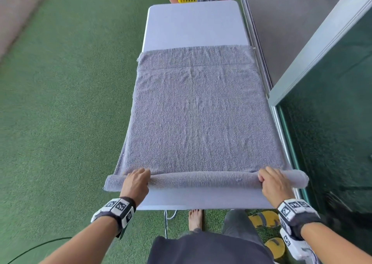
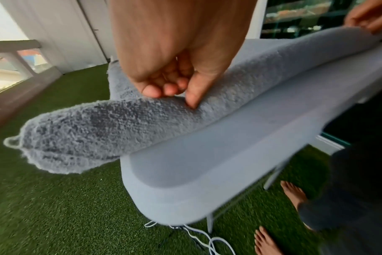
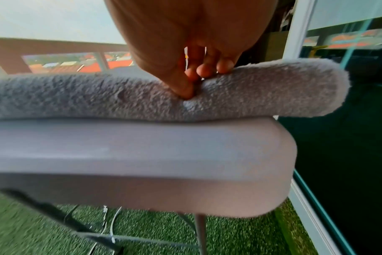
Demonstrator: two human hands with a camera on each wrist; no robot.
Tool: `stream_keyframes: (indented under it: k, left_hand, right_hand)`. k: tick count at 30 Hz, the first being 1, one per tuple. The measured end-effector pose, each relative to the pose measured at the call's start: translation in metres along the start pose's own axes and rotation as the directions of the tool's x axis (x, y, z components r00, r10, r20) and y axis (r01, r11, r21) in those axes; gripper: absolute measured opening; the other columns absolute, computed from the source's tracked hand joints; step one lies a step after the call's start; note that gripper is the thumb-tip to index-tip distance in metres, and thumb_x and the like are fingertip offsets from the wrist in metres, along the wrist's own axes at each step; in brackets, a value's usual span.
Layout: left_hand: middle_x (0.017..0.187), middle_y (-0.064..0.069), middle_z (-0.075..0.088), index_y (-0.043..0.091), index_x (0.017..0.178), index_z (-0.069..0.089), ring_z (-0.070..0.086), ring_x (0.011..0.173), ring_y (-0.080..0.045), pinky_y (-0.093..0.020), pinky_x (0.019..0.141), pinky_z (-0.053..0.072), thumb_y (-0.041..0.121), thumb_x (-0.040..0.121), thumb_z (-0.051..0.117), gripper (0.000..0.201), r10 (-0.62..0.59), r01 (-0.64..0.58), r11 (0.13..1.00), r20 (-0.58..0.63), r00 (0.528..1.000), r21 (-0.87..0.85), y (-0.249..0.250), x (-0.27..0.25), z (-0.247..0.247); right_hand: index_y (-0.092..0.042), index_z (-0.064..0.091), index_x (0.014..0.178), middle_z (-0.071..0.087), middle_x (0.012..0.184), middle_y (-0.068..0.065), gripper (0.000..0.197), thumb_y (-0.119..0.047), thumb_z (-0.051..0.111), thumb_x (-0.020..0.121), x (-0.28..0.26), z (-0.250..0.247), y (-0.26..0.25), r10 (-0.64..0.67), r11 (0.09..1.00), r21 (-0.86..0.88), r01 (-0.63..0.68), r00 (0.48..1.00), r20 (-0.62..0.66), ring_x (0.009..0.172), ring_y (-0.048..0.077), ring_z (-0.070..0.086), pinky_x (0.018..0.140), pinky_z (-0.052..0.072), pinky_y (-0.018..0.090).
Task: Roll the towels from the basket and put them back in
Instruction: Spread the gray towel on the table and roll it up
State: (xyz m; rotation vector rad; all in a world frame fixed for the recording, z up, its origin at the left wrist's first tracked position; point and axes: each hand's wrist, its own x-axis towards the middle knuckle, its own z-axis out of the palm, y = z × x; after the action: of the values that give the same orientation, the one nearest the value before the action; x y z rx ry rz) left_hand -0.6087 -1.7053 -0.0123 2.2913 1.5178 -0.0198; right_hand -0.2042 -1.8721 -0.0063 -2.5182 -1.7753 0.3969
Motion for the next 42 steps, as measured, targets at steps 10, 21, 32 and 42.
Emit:
stream_keyframes:
  k: [10,21,32,42]
  left_hand:
    - [0.103,-0.010,0.057,0.003,0.111,0.053,0.052,0.093,-0.024,-0.040,0.085,0.054,-0.017,0.060,0.052,0.055,0.007,-0.003,0.996,-0.047,0.999,0.087,0.009,-0.030,0.023]
    - [0.080,-0.003,0.061,0.010,0.087,0.061,0.049,0.072,-0.016,-0.035,0.069,0.054,-0.010,0.067,0.047,0.031,0.042,-0.044,0.997,0.031,0.999,0.070,0.007,-0.019,0.009]
    - [0.091,0.000,0.057,0.013,0.091,0.060,0.047,0.082,-0.018,-0.033,0.079,0.041,-0.009,0.074,0.055,0.028,-0.021,0.024,0.996,-0.030,0.999,0.088,0.010,0.024,-0.005]
    - [0.111,-0.017,0.061,-0.003,0.116,0.057,0.050,0.101,-0.030,-0.045,0.087,0.051,-0.022,0.056,0.053,0.063,0.023,-0.024,1.000,-0.108,0.994,-0.006,0.002,-0.011,0.032]
  right_hand:
    - [-0.011,0.058,0.111,0.062,0.113,0.008,0.054,-0.004,0.077,0.061,-0.014,0.021,0.010,0.010,1.000,-0.003,-0.010,1.000,-0.002,0.104,0.029,0.058,0.088,0.050,0.047]
    - [-0.007,0.071,0.106,0.070,0.106,0.005,0.037,-0.002,0.069,0.069,-0.015,0.018,0.019,0.025,0.993,0.114,-0.025,1.000,0.004,0.096,0.025,0.062,0.090,0.050,0.044]
    - [-0.018,0.061,0.099,0.058,0.098,0.004,0.027,0.002,0.060,0.080,0.024,-0.001,0.015,0.120,0.980,0.150,-0.127,0.991,0.060,0.091,0.027,0.054,0.080,0.046,0.042]
    - [-0.005,0.061,0.109,0.062,0.108,0.008,0.046,0.005,0.068,0.065,-0.004,0.017,0.014,0.008,0.999,0.051,-0.007,1.000,-0.014,0.098,0.029,0.056,0.087,0.051,0.047]
